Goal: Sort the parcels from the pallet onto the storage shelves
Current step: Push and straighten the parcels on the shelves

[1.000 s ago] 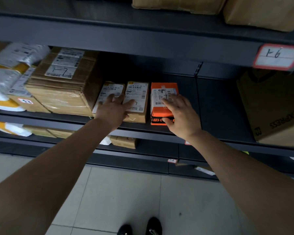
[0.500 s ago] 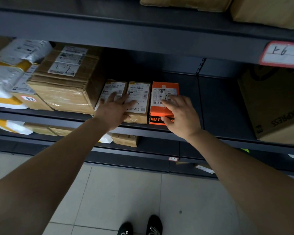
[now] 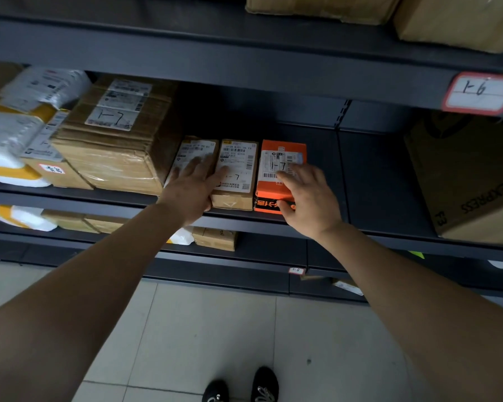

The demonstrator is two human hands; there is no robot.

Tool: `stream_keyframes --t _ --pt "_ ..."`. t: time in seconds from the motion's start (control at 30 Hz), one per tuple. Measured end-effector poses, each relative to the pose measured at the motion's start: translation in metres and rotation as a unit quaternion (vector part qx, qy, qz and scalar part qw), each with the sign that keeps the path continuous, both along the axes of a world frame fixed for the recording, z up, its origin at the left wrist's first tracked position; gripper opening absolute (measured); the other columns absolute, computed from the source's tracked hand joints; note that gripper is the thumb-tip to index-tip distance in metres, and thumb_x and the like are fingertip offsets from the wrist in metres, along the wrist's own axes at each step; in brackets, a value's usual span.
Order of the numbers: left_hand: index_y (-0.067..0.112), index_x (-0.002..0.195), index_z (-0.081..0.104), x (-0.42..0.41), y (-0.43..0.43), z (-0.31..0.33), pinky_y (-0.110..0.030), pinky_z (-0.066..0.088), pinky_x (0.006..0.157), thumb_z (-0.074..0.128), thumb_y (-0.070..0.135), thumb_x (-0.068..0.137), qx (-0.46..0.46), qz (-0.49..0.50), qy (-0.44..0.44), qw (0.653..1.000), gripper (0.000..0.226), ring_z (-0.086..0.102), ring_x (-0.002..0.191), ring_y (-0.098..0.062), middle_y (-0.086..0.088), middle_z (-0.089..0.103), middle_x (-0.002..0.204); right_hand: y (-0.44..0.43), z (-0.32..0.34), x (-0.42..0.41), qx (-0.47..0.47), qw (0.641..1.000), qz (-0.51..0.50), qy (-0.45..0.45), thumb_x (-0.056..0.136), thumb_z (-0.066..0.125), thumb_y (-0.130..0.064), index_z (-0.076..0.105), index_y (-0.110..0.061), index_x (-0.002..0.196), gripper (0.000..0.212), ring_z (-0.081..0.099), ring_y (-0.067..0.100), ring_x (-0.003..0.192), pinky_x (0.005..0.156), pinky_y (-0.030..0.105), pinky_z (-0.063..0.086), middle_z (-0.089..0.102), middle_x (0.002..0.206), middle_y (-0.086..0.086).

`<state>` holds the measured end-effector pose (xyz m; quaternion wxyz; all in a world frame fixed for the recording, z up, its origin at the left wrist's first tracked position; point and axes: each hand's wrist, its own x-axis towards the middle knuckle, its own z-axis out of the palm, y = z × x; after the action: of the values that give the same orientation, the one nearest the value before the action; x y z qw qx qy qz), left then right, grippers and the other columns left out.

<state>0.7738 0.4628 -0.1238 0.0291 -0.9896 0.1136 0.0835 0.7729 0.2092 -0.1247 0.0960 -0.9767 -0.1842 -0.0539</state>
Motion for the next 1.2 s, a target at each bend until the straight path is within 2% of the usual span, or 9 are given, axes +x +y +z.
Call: stream_keyframes --t 0.13,0.47,0.57,0.7,0.8,0.9,1.03,1.13,1.2 --pt "0.015 0.154 0.011 -0.004 0.012 0.0 -0.049 0.031 0.114 0.058 0.015 0.093 0.024 0.045 -0.016 0.999 0.077 0.012 0.148 -0.029 -0.007 0.011 0.161 0.004 0.003 -0.002 -0.004 1.0 -0.008 0.005 0.086 0.069 -0.029 0.047 -0.017 0.141 0.061 0.033 0.035 0.136 0.098 0.047 0.049 0.043 0.145 0.012" --pt "0.018 0.153 0.019 0.0 0.015 -0.001 -0.049 0.043 0.105 0.058 0.015 0.093 0.024 0.054 -0.027 0.998 0.072 0.02 0.145 -0.028 -0.003 0.016 0.16 0.009 0.0 -0.004 -0.016 0.999 -0.028 0.013 0.087 0.067 -0.027 0.044 -0.017 0.143 0.061 0.029 0.034 0.141 0.1 0.047 0.047 0.04 0.149 0.011" --pt "0.016 0.153 0.017 -0.002 0.016 -0.001 -0.049 0.04 0.108 0.059 0.018 0.093 0.019 0.044 -0.026 0.999 0.073 0.019 0.145 -0.028 -0.005 0.015 0.16 0.012 0.001 -0.005 -0.031 0.999 -0.035 0.02 0.086 0.069 -0.028 0.042 -0.017 0.143 0.065 0.028 0.036 0.141 0.106 0.049 0.043 0.039 0.149 0.012" --pt "0.01 0.153 0.013 -0.014 0.023 0.0 -0.044 0.024 0.118 0.06 0.022 0.093 0.047 -0.004 -0.036 0.998 0.078 0.014 0.147 -0.029 -0.011 0.015 0.16 0.021 0.006 -0.008 -0.078 0.996 -0.046 0.008 0.085 0.069 -0.03 0.04 -0.015 0.143 0.067 0.025 0.034 0.144 0.119 0.049 0.021 0.038 0.15 0.014" --pt "0.01 0.153 0.016 -0.034 0.035 0.004 -0.039 0.018 0.12 0.06 0.027 0.093 0.055 -0.028 -0.048 0.997 0.076 0.014 0.148 -0.028 -0.01 0.016 0.16 0.034 0.012 -0.02 -0.11 0.992 -0.053 -0.009 0.083 0.07 -0.031 0.041 -0.015 0.14 0.067 0.023 0.033 0.145 0.12 0.05 0.015 0.036 0.149 0.014" --pt "0.01 0.152 0.02 -0.06 0.051 0.011 -0.038 0.019 0.118 0.058 0.028 0.094 0.052 -0.02 -0.042 0.998 0.071 0.013 0.148 -0.027 -0.009 0.014 0.161 0.049 0.015 -0.036 -0.11 0.993 -0.039 -0.011 0.082 0.071 -0.033 0.042 -0.015 0.138 0.066 0.023 0.033 0.145 0.119 0.052 0.017 0.036 0.148 0.014" --pt "0.011 0.151 0.022 -0.104 0.07 0.019 -0.037 0.022 0.116 0.058 0.03 0.094 0.065 0.02 -0.031 0.997 0.07 0.017 0.147 -0.025 -0.007 0.021 0.159 0.069 0.021 -0.066 -0.107 0.994 0.004 0.0 0.084 0.068 -0.037 0.04 -0.016 0.142 0.067 0.025 0.031 0.143 0.118 0.047 0.021 0.039 0.147 0.011" --pt "0.013 0.147 0.031 -0.14 0.083 0.023 -0.039 0.03 0.111 0.058 0.034 0.093 0.083 0.061 -0.026 0.994 0.064 0.027 0.142 -0.024 -0.006 0.034 0.152 0.086 0.03 -0.092 -0.099 0.994 0.031 0.037 0.09 0.062 -0.039 0.038 -0.018 0.144 0.063 0.023 0.029 0.144 0.117 0.044 0.021 0.04 0.148 0.007" --pt "0.017 0.143 0.036 -0.164 0.091 0.029 -0.038 0.037 0.107 0.057 0.037 0.092 0.088 0.085 -0.036 0.992 0.058 0.036 0.135 -0.023 -0.003 0.045 0.143 0.098 0.038 -0.11 -0.109 0.991 0.053 0.052 0.092 0.059 -0.04 0.042 -0.017 0.142 0.058 0.031 0.027 0.139 0.113 0.041 0.027 0.046 0.142 0.006"
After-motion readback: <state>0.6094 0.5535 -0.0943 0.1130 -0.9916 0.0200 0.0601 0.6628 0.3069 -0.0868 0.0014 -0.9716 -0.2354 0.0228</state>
